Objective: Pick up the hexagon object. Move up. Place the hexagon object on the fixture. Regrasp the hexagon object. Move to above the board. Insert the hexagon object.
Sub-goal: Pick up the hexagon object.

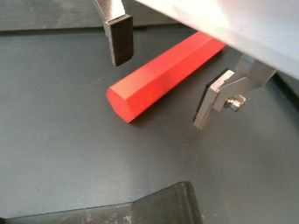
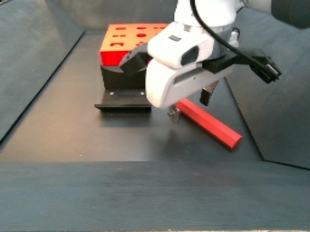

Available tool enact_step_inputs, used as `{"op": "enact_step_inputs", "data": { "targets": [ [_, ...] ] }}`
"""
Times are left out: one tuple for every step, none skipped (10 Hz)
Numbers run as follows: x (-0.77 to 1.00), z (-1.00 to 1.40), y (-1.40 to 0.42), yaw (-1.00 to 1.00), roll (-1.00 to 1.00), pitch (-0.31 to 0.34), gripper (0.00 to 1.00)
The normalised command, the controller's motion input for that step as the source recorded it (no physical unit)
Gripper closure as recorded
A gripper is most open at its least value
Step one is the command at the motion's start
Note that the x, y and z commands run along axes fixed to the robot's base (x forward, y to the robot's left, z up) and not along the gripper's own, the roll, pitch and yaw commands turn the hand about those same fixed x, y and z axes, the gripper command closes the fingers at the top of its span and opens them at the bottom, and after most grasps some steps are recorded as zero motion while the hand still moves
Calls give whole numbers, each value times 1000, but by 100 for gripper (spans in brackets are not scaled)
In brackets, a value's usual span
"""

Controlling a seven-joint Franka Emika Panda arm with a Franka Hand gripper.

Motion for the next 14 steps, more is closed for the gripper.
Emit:
{"op": "enact_step_inputs", "data": {
  "targets": [
    [0,-334,46,74,-376,-151,0],
    [0,-363,77,63,-369,-147,0],
    [0,-374,86,63,-364,-141,0],
    [0,-374,43,57,-303,-116,0],
    [-97,-246,11,0,-223,-143,0],
    [-49,-77,37,0,-104,-136,0],
    [0,0,0,0,0,-10,0],
    [0,0,0,0,0,0,100],
    [0,0,0,0,0,0,100],
    [0,0,0,0,0,0,100],
    [0,0,0,0,0,0,100],
    [0,0,0,0,0,0,100],
    [0,0,0,0,0,0,100],
    [0,0,0,0,0,0,100]
  ]
}}
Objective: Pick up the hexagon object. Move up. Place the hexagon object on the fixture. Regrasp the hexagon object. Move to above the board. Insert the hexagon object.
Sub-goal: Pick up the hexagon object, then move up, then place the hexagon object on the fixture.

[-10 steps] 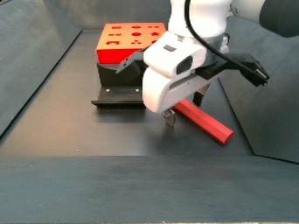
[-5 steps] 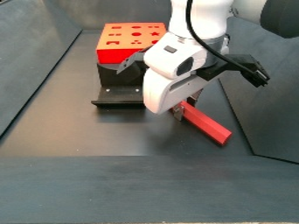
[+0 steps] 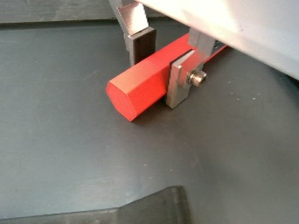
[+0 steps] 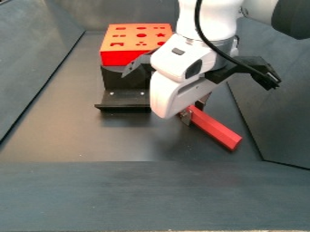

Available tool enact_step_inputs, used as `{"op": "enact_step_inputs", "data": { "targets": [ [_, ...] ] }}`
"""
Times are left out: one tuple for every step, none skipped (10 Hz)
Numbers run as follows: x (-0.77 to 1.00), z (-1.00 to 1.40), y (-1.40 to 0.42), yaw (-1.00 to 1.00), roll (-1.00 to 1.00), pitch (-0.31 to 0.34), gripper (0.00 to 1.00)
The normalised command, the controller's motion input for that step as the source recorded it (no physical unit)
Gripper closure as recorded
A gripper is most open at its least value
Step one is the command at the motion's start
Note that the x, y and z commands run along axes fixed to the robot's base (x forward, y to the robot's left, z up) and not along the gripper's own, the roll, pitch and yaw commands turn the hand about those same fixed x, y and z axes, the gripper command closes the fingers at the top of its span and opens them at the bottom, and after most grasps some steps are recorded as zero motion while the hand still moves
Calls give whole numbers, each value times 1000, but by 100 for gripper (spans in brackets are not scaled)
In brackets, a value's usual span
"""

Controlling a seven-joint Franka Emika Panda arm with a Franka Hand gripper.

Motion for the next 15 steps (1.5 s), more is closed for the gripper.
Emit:
{"op": "enact_step_inputs", "data": {
  "targets": [
    [0,0,0,0,0,0,100],
    [0,0,0,0,0,0,100],
    [0,0,0,0,0,0,100],
    [0,0,0,0,0,0,100],
    [0,833,0,0,0,0,100],
    [15,825,-53,-22,-8,-1,100],
    [-23,688,-35,-28,24,22,100],
    [-27,615,-26,-29,39,34,100],
    [-18,463,-11,-24,60,66,100],
    [-15,346,-6,-19,73,93,100],
    [-10,200,-3,-14,93,118,100],
    [0,1000,0,0,0,0,100],
    [-1,1000,-2,4,20,8,100],
    [-11,1000,0,1,35,31,100],
    [-14,1000,1,-9,59,58,100]
  ]
}}
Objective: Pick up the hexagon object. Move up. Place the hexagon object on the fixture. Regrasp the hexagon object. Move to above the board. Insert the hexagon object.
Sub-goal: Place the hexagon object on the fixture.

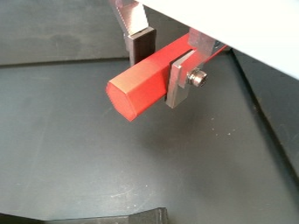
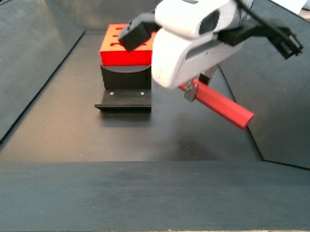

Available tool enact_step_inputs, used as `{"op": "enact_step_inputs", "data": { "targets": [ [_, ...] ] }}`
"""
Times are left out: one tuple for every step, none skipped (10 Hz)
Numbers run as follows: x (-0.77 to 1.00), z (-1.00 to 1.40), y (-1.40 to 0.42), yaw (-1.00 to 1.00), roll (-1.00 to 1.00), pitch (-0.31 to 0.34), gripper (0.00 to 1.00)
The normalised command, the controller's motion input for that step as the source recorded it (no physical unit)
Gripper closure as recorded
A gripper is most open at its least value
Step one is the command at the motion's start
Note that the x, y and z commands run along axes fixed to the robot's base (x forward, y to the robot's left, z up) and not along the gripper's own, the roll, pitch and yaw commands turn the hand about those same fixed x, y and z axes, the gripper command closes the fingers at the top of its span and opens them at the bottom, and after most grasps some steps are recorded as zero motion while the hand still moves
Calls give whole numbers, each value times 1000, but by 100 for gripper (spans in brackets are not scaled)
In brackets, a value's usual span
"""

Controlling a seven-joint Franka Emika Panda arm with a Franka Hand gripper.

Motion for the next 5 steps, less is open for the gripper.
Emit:
{"op": "enact_step_inputs", "data": {
  "targets": [
    [-17,1000,1,-12,70,74,100],
    [-20,1000,3,-11,91,101,100],
    [-23,1000,-1,-2,104,112,100],
    [-25,1000,-5,13,115,114,100],
    [-27,1000,-5,18,116,113,100]
  ]
}}
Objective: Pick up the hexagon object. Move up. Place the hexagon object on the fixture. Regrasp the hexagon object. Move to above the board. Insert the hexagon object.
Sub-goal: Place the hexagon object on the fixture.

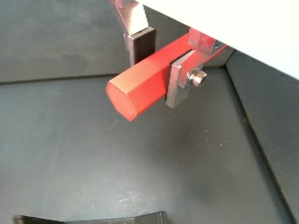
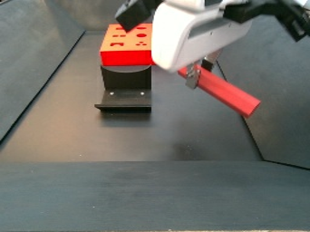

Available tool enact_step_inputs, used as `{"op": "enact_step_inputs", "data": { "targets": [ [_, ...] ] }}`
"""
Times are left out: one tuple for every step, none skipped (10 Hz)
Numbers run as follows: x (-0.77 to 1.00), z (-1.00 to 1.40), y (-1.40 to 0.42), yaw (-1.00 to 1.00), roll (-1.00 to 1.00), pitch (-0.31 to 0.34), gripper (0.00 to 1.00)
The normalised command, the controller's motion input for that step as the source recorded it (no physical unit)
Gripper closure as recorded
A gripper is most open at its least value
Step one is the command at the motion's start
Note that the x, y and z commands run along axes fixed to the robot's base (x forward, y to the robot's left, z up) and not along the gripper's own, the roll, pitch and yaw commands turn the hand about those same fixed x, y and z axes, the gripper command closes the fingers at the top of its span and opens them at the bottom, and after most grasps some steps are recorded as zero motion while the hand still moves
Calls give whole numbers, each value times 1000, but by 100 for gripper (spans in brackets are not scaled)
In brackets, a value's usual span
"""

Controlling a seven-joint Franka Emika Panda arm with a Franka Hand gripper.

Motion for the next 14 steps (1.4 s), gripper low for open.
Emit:
{"op": "enact_step_inputs", "data": {
  "targets": [
    [-31,1000,-5,21,120,112,100],
    [-31,1000,-9,25,117,109,100],
    [-31,934,-7,25,116,108,100],
    [-26,862,-6,26,119,106,100],
    [-20,671,-3,24,109,106,100],
    [-17,594,0,24,107,108,100],
    [-9,435,3,23,97,110,100],
    [-7,352,6,22,97,118,100],
    [736,406,-1000,-1000,3,63,100],
    [735,365,-1000,-1000,1,69,100],
    [775,314,-1000,-1000,3,80,100],
    [813,319,-1000,-1000,4,84,100],
    [900,314,-934,-1000,8,102,100],
    [745,180,-538,-1000,17,126,100]
  ]
}}
